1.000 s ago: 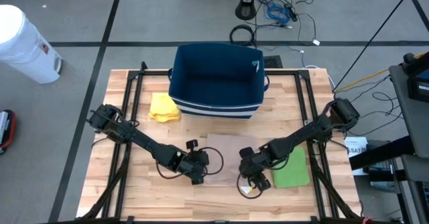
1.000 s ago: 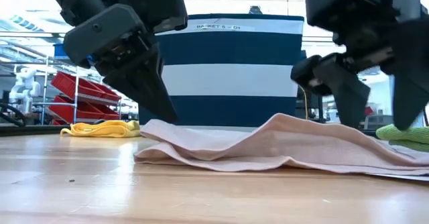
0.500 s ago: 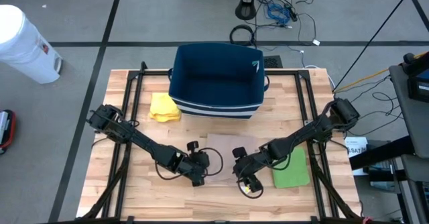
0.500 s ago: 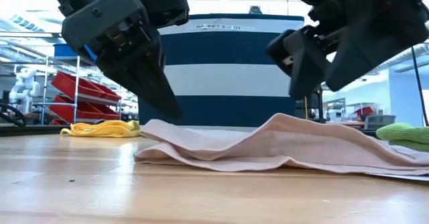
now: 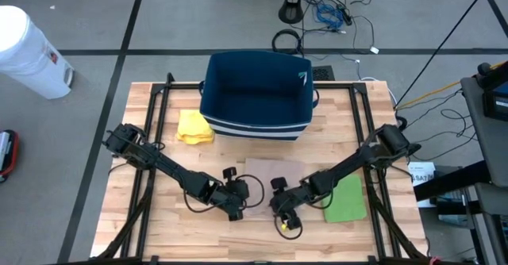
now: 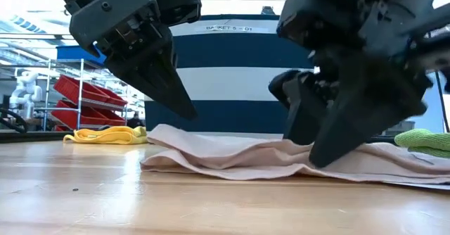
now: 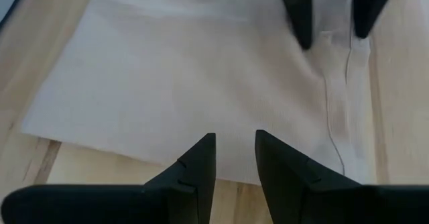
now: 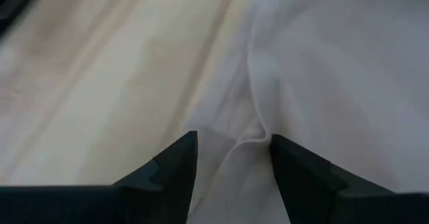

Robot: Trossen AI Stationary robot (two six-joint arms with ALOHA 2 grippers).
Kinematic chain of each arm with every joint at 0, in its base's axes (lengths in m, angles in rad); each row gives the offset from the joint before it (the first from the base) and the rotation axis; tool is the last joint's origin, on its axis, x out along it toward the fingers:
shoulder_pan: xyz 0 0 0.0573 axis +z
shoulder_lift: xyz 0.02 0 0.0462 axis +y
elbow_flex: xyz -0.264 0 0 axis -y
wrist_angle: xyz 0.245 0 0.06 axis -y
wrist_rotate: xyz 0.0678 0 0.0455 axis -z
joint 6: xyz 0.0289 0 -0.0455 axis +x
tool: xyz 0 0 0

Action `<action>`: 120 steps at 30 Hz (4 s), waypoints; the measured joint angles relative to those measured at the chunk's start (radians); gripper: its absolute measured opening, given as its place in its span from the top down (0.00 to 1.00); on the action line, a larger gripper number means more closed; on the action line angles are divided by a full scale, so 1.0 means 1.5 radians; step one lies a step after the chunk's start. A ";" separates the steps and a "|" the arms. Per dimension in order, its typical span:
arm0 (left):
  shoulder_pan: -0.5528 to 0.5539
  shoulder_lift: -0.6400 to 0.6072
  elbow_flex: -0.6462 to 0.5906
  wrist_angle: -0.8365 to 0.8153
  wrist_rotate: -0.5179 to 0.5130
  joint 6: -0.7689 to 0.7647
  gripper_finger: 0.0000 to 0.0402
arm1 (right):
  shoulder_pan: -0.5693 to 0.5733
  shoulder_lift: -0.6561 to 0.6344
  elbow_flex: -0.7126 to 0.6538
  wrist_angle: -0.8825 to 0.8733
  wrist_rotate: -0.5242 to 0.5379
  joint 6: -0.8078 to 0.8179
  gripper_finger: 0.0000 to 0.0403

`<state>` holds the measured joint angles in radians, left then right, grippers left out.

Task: Fold towel
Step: Fold the light pink towel

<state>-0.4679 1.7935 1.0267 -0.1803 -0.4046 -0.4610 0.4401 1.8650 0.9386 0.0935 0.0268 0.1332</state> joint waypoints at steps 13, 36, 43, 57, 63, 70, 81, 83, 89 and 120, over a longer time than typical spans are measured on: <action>0.000 0.000 0.000 0.005 0.000 0.005 0.72 | 0.022 0.040 0.003 0.014 0.115 -0.012 0.65; 0.025 0.051 0.000 0.043 0.018 0.002 0.72 | 0.112 -0.066 -0.001 0.001 0.368 -0.183 1.00; 0.032 0.065 0.000 0.168 0.025 0.052 0.72 | 0.114 -0.101 -0.001 0.020 0.390 -0.265 1.00; 0.064 0.065 0.000 0.261 0.024 0.087 0.72 | 0.098 -0.109 0.000 0.189 0.405 -0.491 1.00; 0.078 0.065 0.000 0.304 0.017 0.092 0.72 | 0.086 -0.110 0.002 0.243 0.405 -0.583 1.00; 0.093 0.065 0.000 0.369 0.015 0.124 0.72 | 0.079 -0.133 0.029 0.239 0.400 -0.638 1.00; 0.101 0.065 0.000 0.354 0.014 0.156 0.72 | 0.028 -0.171 0.040 0.086 0.161 -0.517 1.00; 0.102 0.065 0.000 0.356 0.014 0.149 0.72 | 0.019 -0.163 0.040 0.088 0.127 -0.505 1.00; 0.104 0.065 0.000 0.365 0.013 0.143 0.72 | 0.005 -0.145 0.040 0.096 0.082 -0.508 1.00; 0.086 0.060 0.000 0.242 -0.109 0.230 0.61 | -0.015 -0.140 0.039 0.025 0.034 -0.487 1.00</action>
<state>-0.3394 1.8828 1.0267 0.1821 -0.5681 -0.1164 0.4175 1.6547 0.9977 0.1318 0.0777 -0.5969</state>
